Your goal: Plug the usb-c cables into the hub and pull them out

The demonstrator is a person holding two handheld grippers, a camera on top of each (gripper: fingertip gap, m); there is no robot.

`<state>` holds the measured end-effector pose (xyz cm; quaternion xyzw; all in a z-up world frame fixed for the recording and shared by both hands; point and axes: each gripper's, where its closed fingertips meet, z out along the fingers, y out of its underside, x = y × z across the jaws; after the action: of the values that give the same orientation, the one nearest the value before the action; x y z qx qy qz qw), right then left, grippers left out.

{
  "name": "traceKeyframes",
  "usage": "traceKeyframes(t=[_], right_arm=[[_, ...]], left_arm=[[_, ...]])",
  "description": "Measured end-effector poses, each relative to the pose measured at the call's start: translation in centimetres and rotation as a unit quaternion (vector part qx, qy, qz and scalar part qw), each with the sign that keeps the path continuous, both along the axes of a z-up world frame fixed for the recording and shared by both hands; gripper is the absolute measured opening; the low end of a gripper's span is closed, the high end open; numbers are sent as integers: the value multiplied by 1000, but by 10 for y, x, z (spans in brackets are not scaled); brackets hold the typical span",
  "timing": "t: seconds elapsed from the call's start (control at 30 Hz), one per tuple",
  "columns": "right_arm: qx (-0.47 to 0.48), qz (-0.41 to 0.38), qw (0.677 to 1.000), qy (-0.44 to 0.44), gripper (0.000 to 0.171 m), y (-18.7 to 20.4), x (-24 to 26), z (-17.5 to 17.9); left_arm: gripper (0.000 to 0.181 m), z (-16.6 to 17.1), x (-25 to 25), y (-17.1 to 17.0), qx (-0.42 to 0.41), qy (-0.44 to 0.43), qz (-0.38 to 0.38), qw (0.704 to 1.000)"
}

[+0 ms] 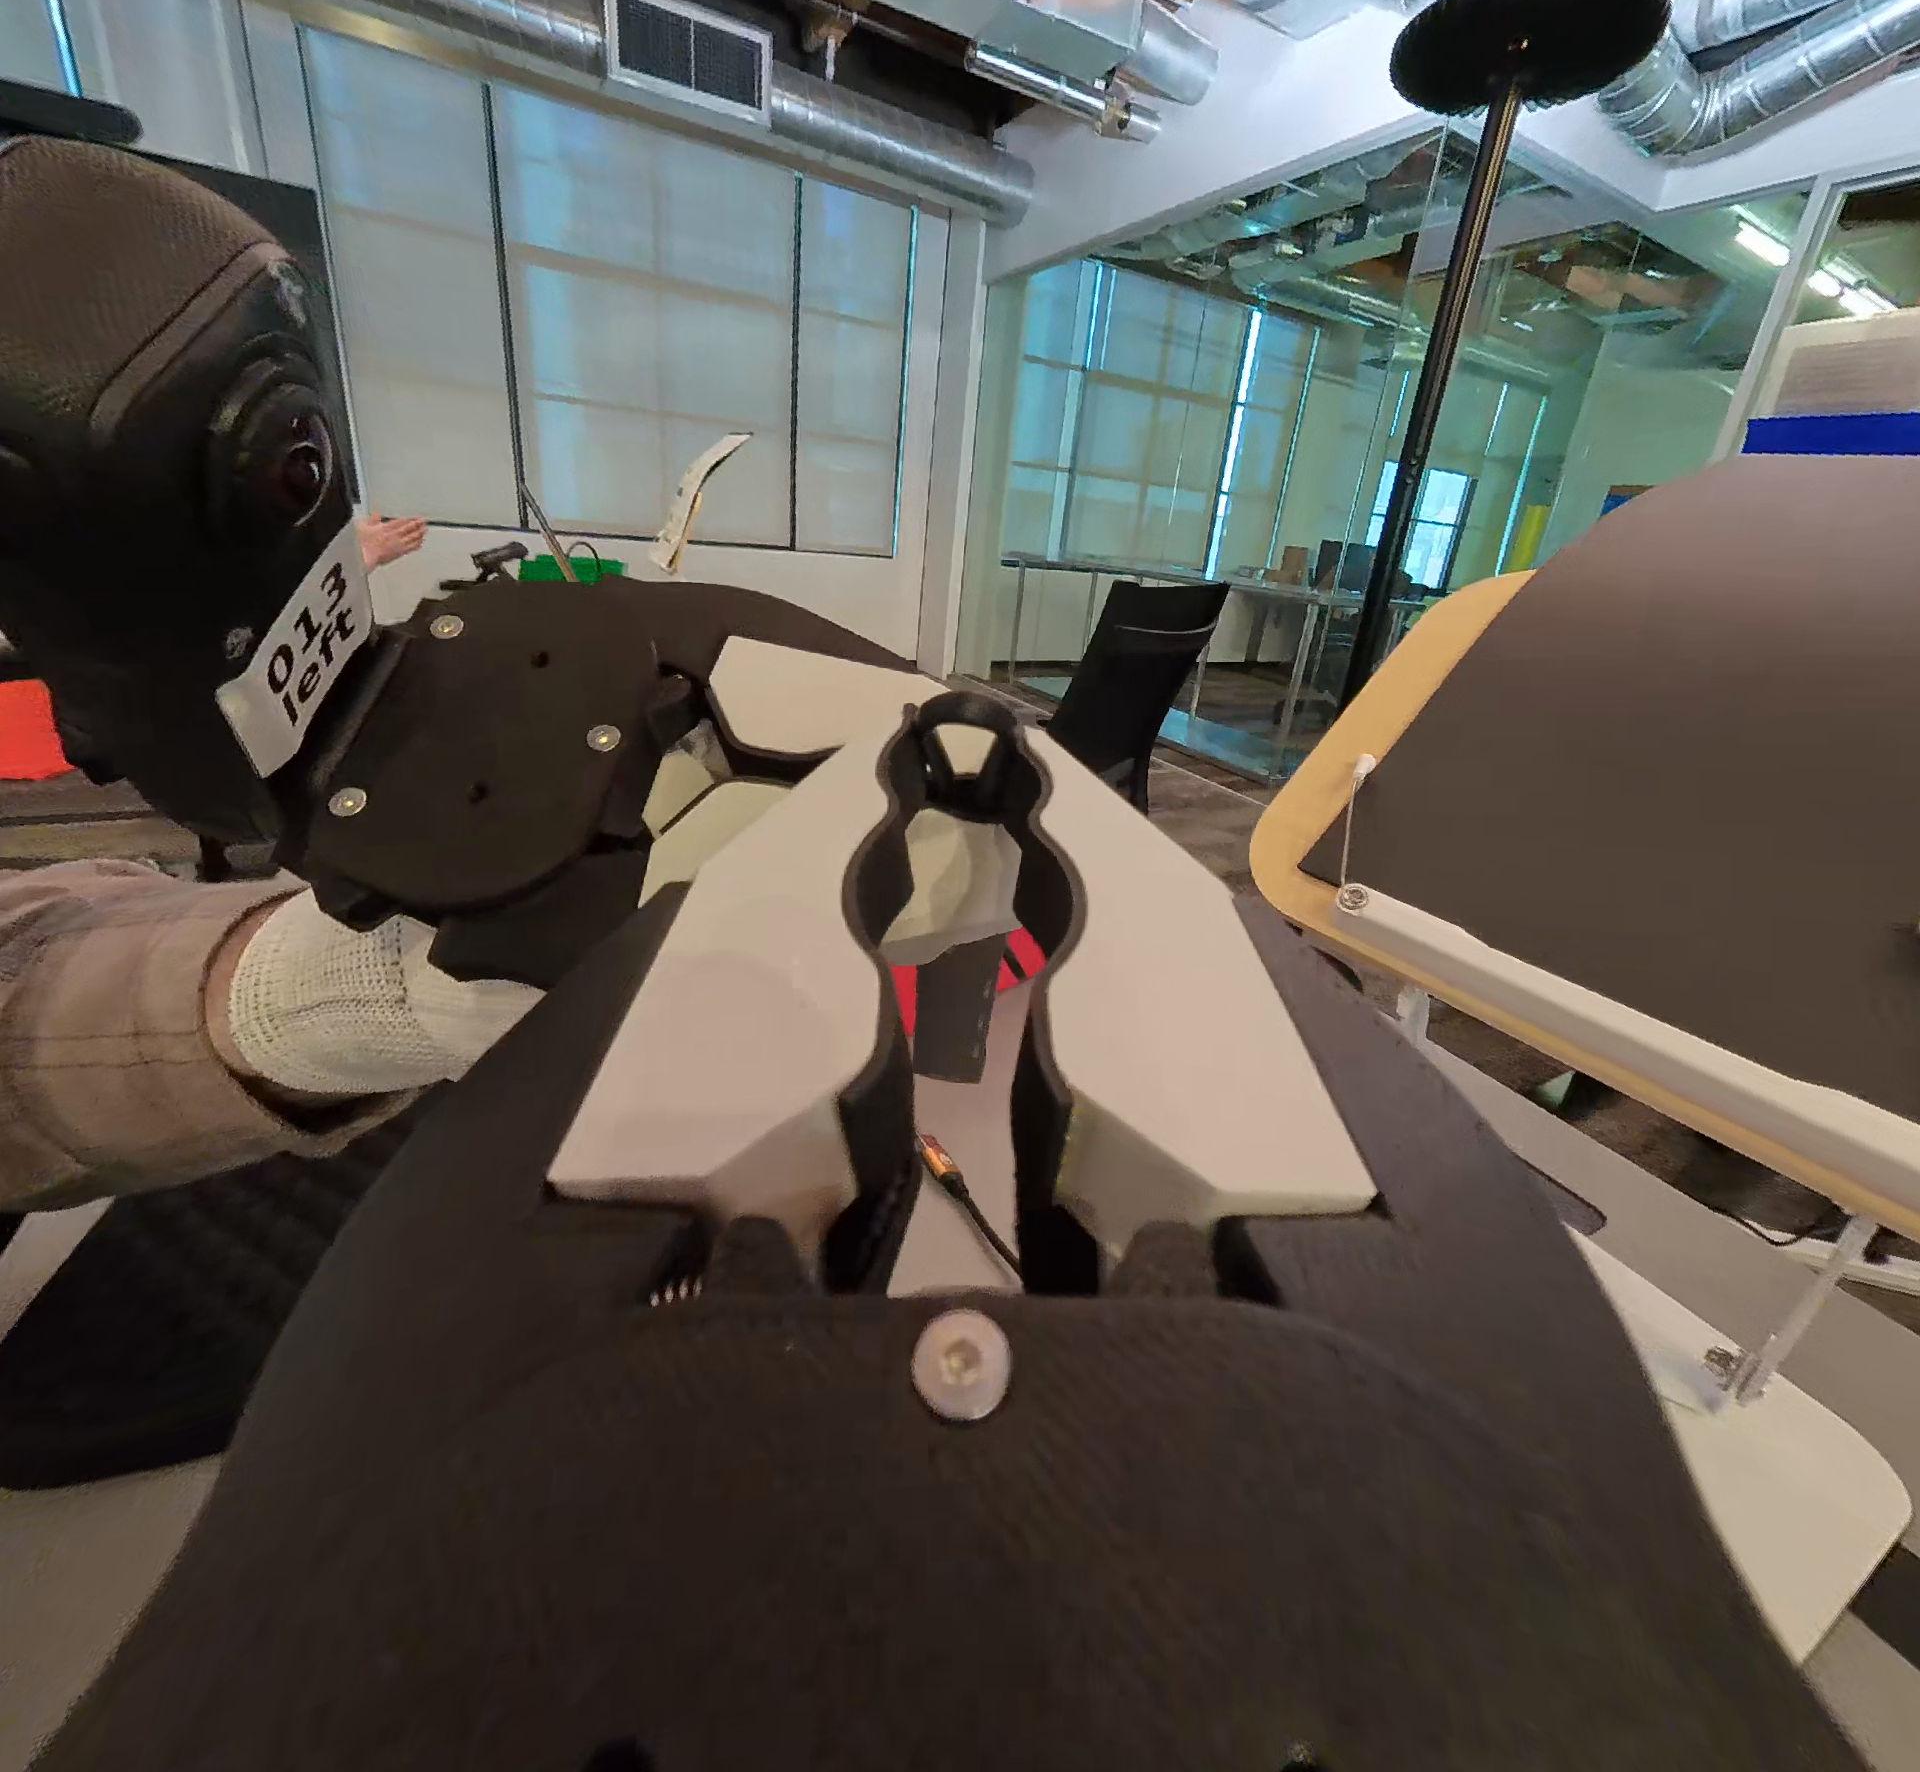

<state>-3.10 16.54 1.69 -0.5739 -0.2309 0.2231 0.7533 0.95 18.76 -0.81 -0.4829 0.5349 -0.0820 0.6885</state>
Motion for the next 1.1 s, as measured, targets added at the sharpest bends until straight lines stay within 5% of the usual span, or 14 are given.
traceKeyframes(t=[0.27,0.53,0.7,1.1], right_arm=[[-39,74,995,57,6,-1,15,0],[-57,102,993,22,5,-7,27,-5],[-63,154,986,-22,5,-15,19,-5],[-79,362,928,-33,5,-18,15,20]], left_arm=[[21,-10,7,-14,-30,42,-37,998],[50,-21,2,-34,-165,63,-158,972],[59,-18,-5,-41,-176,77,-203,960],[59,8,-34,-48,-369,48,-374,849]])
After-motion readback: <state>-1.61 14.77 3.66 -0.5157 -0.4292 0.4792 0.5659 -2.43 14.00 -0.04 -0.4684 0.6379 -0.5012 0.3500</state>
